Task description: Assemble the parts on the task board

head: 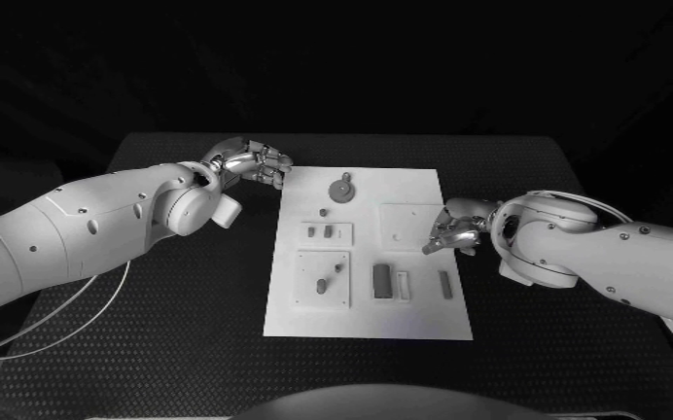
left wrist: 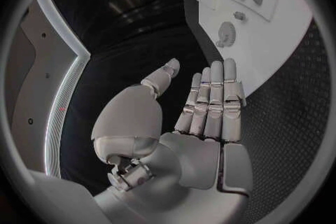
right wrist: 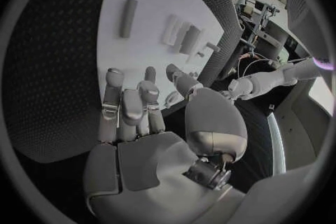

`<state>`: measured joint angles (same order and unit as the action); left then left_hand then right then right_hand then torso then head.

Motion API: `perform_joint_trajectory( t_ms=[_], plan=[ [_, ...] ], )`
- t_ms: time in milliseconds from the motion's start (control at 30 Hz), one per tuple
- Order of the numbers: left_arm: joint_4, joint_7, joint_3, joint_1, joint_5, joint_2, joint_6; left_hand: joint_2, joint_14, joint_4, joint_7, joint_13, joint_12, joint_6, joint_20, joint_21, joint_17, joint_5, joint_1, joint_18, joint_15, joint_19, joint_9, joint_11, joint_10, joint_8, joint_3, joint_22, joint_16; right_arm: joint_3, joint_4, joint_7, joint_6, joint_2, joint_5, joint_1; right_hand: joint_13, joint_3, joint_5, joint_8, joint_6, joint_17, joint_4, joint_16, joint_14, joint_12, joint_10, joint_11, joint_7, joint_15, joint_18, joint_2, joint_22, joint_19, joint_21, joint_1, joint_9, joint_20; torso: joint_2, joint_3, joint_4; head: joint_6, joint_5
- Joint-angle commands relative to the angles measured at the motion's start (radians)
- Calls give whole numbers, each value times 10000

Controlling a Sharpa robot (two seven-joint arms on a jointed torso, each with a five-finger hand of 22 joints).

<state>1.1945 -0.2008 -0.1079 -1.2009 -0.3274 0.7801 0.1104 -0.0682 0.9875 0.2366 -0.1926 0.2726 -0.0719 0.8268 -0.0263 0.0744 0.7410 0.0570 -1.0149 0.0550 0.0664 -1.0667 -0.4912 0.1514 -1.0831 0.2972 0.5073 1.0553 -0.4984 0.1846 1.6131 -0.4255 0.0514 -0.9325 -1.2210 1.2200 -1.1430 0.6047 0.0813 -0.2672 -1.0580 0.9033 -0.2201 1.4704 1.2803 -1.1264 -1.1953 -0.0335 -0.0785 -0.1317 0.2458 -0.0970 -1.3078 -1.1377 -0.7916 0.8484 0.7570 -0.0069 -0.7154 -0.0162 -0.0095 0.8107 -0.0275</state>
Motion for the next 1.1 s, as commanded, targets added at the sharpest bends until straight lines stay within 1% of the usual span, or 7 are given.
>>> perform_joint_trajectory(
  t_ms=[33,167,300,467,600,733,1100],
  plan=[
    [22,-63,5,-12,56,-9,-65,-21,15,-55,34,19,-43,12,-9,-44,15,-23,92,106,59,-37,12,-27,-85,65,-10,12,49,10,-81,-365,-891,-135,179,0,15,-57,-31,-5,-49,41,-158,-11,-2,28,26,8,27,2,160,121,-200,29,66,-54,23,25,-3,1,-12,-36,85],
    [33,-70,4,-12,56,5,-115,0,13,-60,57,30,-52,64,-9,-43,27,-23,80,108,60,-35,3,-41,-112,96,-1,14,63,81,139,-539,-1474,-325,-297,-18,-9,-103,-20,-97,-247,178,-123,25,82,-19,-64,-50,92,-21,160,85,-194,-11,61,-297,68,30,-13,16,-25,-80,181],
    [41,-77,4,-12,56,-6,-137,12,12,-67,74,35,-51,101,-7,-43,36,-25,82,106,62,-33,-3,-43,-118,118,-1,16,72,121,352,-643,-1437,-505,-620,-67,-73,-75,-17,-132,-336,282,51,55,146,-95,-165,-88,134,-46,160,-48,-191,-46,58,-503,89,12,-16,33,-31,-65,243],
    [40,-63,4,-12,56,12,-118,3,14,-79,75,36,-46,101,-4,-44,43,-26,101,104,63,-31,0,-42,-116,118,-12,18,78,181,601,-673,-1537,-680,-699,-176,-488,-40,-20,-196,-460,550,282,135,322,-556,-565,-145,189,-87,160,-179,-195,-130,30,-756,141,-39,-9,24,-22,-67,282],
    [44,-54,4,-12,56,-10,-146,2,14,-81,75,37,-45,101,-4,-44,44,-26,103,104,64,-30,0,-42,-116,118,-14,18,79,198,576,-667,-1537,-609,-646,-269,-576,-7,-20,-206,-479,589,447,146,348,-640,-621,-158,206,-106,160,-307,-193,-147,31,-931,167,-61,-11,29,-12,-31,298],
    [46,-65,4,-11,55,-16,-166,2,14,-84,76,37,-44,103,-4,-44,46,-26,106,104,64,-29,1,-42,-116,119,-15,18,81,200,449,-666,-1538,-472,-640,-450,-614,-7,-24,-197,-472,616,818,152,352,-654,-616,-170,212,-126,160,-449,-195,-143,43,-1428,195,-82,-9,28,2,-20,296],
    [58,-59,4,-11,55,16,-148,2,11,-92,77,37,-36,100,-4,-46,52,-25,114,104,65,-25,4,-38,-107,118,-18,18,90,227,238,-575,-1579,-301,-1240,-716,-617,66,-18,-199,-476,606,883,154,344,-646,-603,-181,221,-139,160,-545,-199,-147,38,-1496,212,-107,-3,-3,18,29,372]
  ],
)
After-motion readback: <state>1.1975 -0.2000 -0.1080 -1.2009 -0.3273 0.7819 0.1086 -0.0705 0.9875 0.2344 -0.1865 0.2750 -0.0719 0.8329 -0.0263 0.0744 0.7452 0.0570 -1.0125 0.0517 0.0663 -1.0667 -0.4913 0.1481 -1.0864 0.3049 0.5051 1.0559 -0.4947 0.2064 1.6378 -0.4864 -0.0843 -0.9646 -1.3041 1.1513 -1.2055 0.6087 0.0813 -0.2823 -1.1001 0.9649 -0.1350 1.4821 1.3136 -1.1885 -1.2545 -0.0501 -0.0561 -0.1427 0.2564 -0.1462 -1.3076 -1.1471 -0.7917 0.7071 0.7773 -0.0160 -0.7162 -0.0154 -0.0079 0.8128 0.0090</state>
